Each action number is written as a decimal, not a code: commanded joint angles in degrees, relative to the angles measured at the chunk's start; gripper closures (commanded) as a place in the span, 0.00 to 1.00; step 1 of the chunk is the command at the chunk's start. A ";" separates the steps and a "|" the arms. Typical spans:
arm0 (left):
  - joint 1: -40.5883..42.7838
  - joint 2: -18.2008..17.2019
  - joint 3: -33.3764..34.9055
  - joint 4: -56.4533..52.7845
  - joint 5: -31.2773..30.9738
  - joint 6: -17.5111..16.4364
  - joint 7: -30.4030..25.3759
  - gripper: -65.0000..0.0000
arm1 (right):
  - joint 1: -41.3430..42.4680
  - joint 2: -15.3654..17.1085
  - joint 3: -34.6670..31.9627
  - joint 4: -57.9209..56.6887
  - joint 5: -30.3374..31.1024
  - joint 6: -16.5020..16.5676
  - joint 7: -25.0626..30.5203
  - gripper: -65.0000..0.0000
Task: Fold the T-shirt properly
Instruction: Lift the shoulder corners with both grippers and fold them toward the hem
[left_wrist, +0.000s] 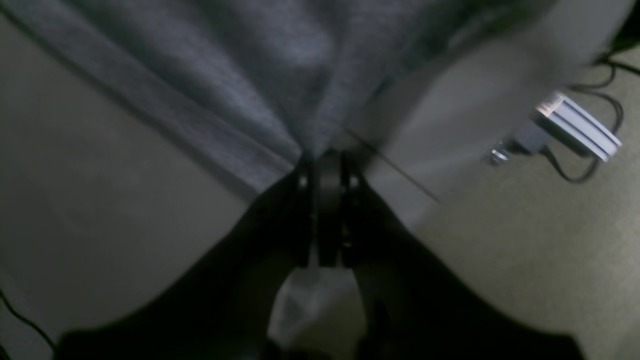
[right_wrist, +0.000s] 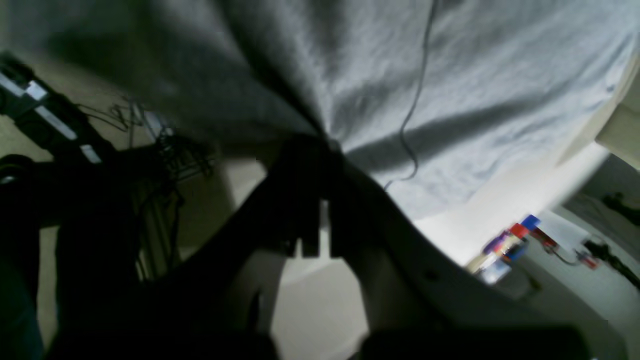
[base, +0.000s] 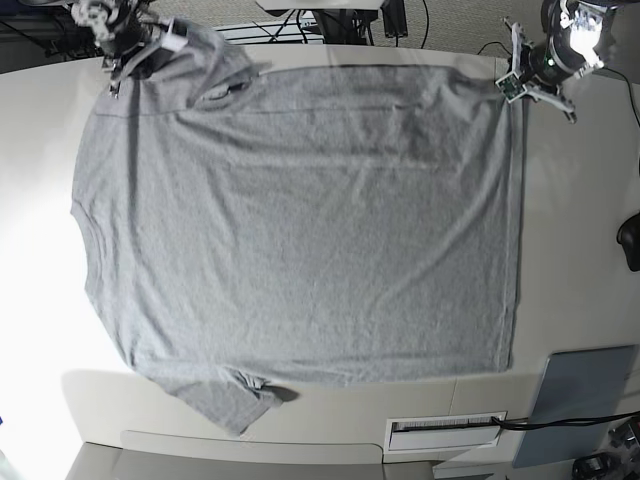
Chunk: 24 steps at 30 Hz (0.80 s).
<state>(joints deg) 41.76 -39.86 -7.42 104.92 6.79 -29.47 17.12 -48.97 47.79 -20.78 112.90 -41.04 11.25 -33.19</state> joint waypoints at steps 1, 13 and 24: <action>1.51 -0.81 -0.87 1.27 -0.48 0.13 -0.17 1.00 | -1.68 0.92 0.31 1.20 -1.11 -0.94 -0.66 1.00; 7.96 -0.81 -9.11 3.17 -6.54 -0.09 -0.52 1.00 | -8.48 0.90 0.55 1.86 -6.23 -10.78 -1.36 1.00; -0.09 -0.46 -11.85 4.81 -14.93 4.52 0.15 1.00 | -4.04 0.26 12.55 8.44 5.27 -12.37 0.83 1.00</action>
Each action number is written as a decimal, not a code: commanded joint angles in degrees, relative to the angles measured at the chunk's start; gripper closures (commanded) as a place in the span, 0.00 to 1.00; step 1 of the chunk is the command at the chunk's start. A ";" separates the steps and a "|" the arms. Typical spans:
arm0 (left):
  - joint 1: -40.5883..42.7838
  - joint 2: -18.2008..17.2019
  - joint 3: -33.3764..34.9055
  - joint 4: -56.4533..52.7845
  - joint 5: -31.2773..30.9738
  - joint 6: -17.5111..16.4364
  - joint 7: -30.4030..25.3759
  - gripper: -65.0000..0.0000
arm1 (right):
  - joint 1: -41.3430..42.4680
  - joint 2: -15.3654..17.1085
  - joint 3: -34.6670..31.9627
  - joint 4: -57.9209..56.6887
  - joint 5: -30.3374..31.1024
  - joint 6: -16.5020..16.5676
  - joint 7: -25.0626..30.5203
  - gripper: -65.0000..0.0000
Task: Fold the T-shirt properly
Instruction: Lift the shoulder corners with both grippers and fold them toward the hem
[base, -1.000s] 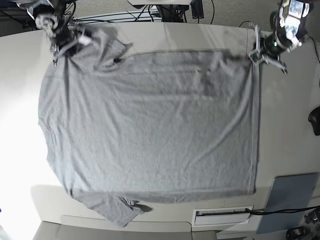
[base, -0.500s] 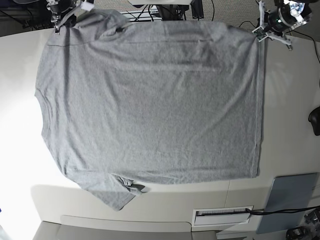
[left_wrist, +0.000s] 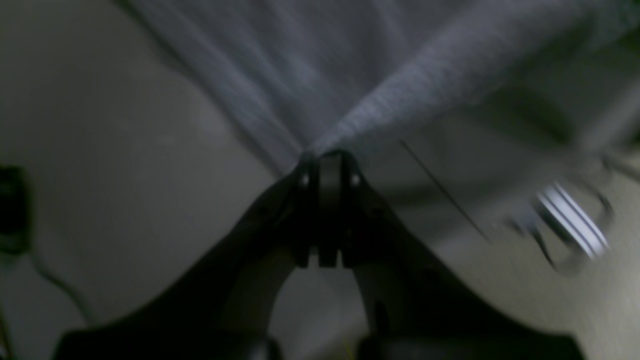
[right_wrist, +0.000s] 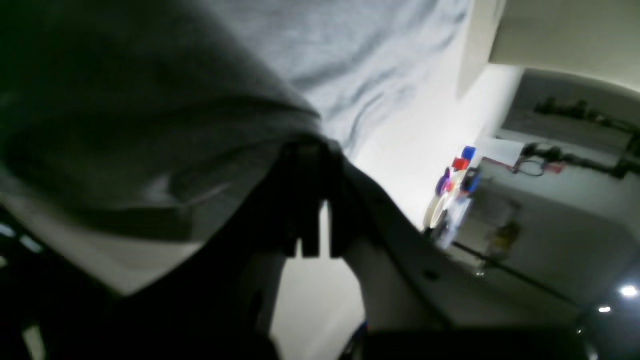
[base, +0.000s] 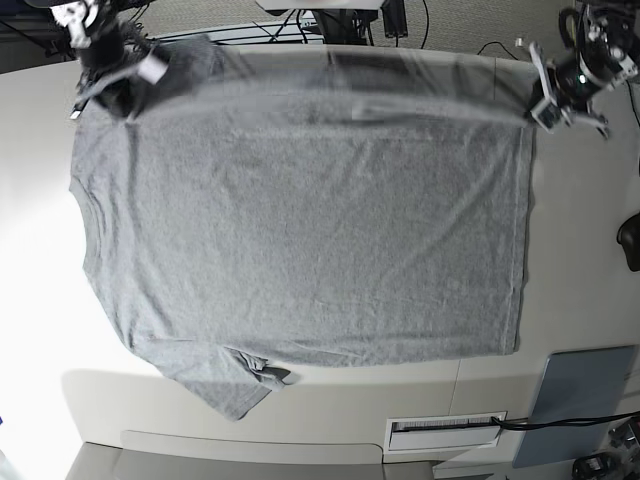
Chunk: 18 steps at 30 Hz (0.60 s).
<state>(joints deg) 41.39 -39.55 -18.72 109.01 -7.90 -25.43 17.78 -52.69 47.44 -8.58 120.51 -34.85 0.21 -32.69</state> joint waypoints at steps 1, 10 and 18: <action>-0.57 -0.70 -0.55 0.70 -0.31 1.46 -0.04 1.00 | 0.70 0.61 0.92 0.83 0.57 -0.35 1.05 1.00; -5.51 1.20 -0.55 -2.27 -1.03 1.86 0.63 1.00 | 12.79 -1.42 1.01 -1.77 7.32 0.46 5.05 1.00; -8.94 3.89 -0.55 -3.17 -1.36 1.90 0.68 1.00 | 21.68 -1.44 -5.57 -7.30 7.43 0.50 5.77 1.00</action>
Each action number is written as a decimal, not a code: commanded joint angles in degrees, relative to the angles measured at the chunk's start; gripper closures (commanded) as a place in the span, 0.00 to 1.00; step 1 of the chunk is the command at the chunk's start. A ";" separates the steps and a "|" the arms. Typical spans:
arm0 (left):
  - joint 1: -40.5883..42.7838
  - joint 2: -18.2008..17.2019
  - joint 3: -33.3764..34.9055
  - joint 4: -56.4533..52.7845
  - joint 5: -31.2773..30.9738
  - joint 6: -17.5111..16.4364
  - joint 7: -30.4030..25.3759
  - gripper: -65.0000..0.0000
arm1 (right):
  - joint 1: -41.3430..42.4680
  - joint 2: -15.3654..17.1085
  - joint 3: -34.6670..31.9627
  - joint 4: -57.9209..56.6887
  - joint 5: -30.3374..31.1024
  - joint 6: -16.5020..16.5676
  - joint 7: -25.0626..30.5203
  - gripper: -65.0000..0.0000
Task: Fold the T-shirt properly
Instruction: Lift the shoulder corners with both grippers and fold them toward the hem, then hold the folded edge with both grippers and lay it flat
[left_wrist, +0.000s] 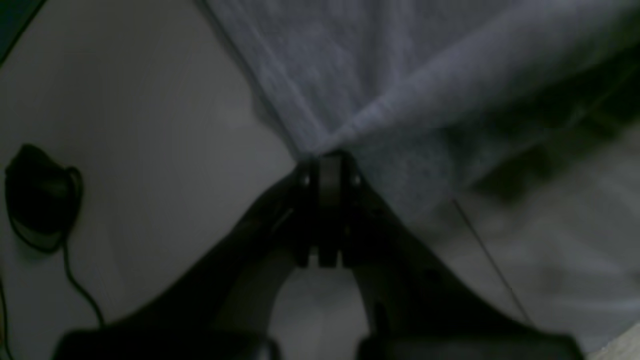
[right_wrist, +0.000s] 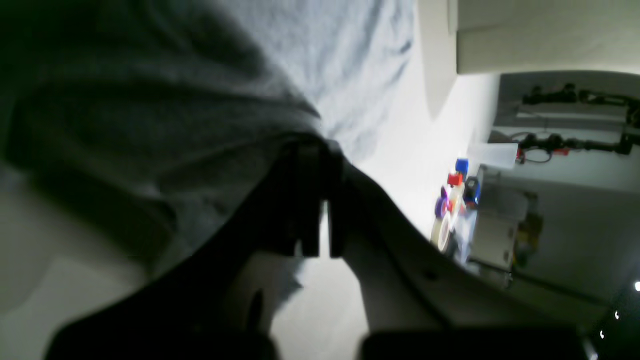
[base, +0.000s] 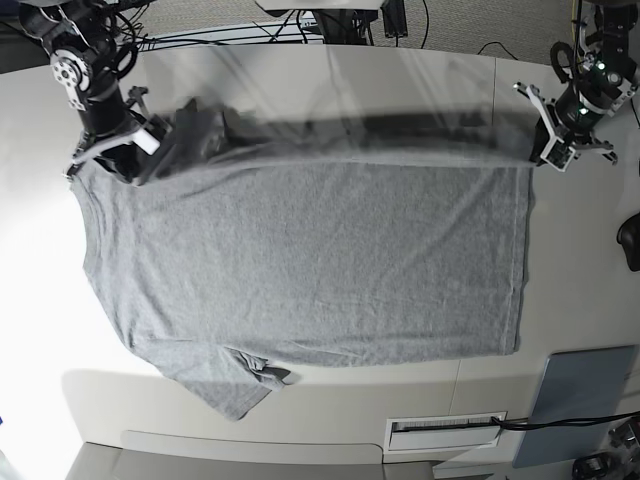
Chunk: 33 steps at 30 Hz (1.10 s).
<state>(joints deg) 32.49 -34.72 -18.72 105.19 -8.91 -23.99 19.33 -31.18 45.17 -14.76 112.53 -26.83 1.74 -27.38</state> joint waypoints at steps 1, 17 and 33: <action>-0.31 -0.83 -0.55 0.66 -0.35 0.63 -0.90 1.00 | 1.53 0.83 -0.74 0.00 -0.61 -1.03 0.44 1.00; -7.80 -0.81 -0.55 -6.40 -0.37 -0.48 -0.92 1.00 | 12.66 -3.37 -4.09 -8.52 -0.59 -1.44 -0.94 1.00; -9.01 -0.83 -0.55 -6.80 -3.80 -5.07 -0.90 1.00 | 19.32 -3.26 -8.98 -9.14 0.52 -1.20 -0.11 1.00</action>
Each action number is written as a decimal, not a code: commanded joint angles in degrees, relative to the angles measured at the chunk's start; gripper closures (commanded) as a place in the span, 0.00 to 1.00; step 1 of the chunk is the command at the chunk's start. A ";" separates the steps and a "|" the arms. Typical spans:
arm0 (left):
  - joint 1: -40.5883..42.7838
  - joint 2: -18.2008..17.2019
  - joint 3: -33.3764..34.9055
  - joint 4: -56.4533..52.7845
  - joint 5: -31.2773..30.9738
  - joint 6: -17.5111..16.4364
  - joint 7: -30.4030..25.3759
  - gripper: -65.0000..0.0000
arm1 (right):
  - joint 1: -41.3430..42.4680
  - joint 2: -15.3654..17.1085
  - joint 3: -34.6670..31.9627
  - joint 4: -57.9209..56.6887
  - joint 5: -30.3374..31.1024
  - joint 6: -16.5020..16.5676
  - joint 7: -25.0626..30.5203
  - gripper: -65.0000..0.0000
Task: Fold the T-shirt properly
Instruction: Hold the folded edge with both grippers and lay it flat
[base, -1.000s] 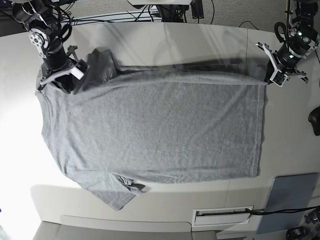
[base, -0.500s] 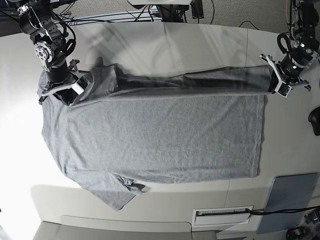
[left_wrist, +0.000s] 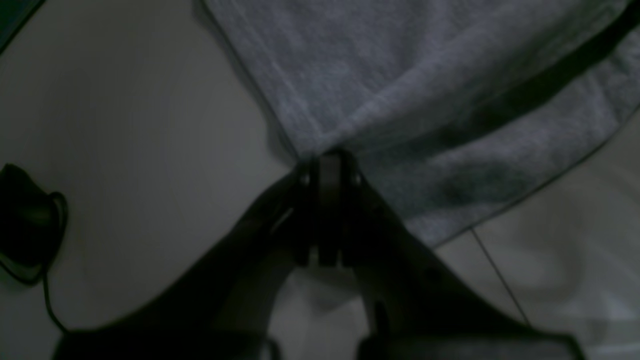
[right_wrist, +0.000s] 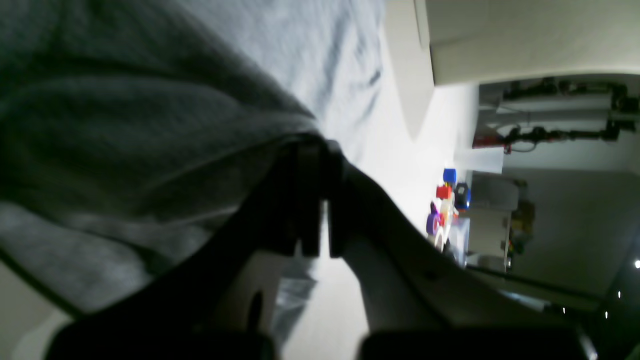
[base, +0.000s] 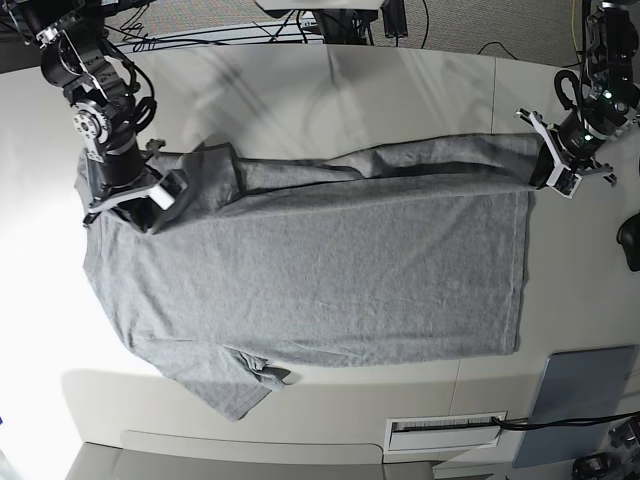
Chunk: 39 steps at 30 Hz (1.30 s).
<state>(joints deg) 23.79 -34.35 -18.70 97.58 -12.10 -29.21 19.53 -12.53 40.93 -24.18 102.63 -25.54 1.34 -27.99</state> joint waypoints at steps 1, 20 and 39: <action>-0.33 -1.20 -0.55 0.81 -0.61 -0.15 -1.09 1.00 | 1.20 0.94 -0.68 0.76 -1.11 -0.81 0.50 1.00; -0.35 -1.20 -0.57 0.81 -0.59 -0.66 -1.09 1.00 | 6.97 0.81 -4.37 0.74 -2.73 -0.98 -0.24 1.00; -2.97 -1.20 -0.57 0.81 -0.55 -0.66 -1.05 1.00 | 6.97 0.48 -4.37 0.74 -2.78 -1.03 -1.57 1.00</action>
<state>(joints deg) 21.10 -34.35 -18.72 97.58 -12.10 -30.28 19.68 -6.35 40.62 -29.06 102.63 -27.75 1.37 -30.00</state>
